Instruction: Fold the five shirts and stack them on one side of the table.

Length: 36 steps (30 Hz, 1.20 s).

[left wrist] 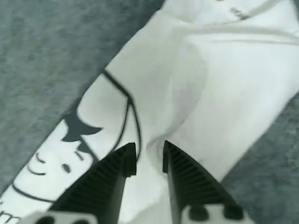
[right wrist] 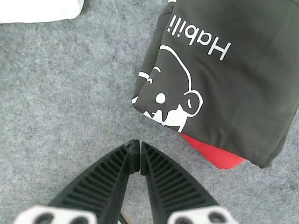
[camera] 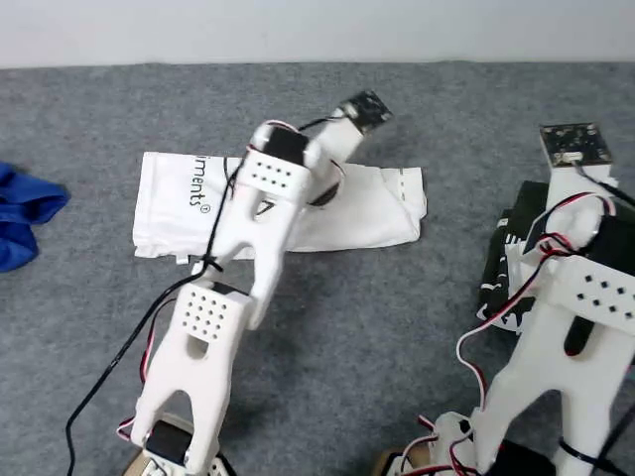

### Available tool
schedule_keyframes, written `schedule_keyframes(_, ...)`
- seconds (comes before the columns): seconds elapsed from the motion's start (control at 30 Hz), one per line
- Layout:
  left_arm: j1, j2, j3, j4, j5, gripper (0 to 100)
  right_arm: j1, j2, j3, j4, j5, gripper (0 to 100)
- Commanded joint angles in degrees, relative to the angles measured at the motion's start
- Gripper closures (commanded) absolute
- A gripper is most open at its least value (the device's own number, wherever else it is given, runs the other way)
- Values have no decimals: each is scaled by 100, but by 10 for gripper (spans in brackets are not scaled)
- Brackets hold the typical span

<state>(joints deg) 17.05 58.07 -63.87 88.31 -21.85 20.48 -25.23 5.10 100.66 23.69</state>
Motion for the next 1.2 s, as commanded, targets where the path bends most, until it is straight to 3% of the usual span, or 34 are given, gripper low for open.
schedule_keyframes(0.0,-316,-132,-207,-255,-97,894,66,-215,-26,224,-53,990)
schedule_keyframes(0.17,-466,-149,-338,-70,-246,895,48,-215,-18,224,-62,990)
schedule_keyframes(0.43,-88,-88,-2097,1240,-229,899,31,-215,-18,215,-273,990)
schedule_keyframes(0.7,-26,167,-1481,1222,-79,899,31,-215,-18,215,-290,990)
schedule_keyframes(0.97,-519,765,-629,1222,-114,899,31,-215,-18,207,-281,990)
schedule_keyframes(1.17,-607,686,-892,1222,-79,900,31,-207,-35,207,-281,990)
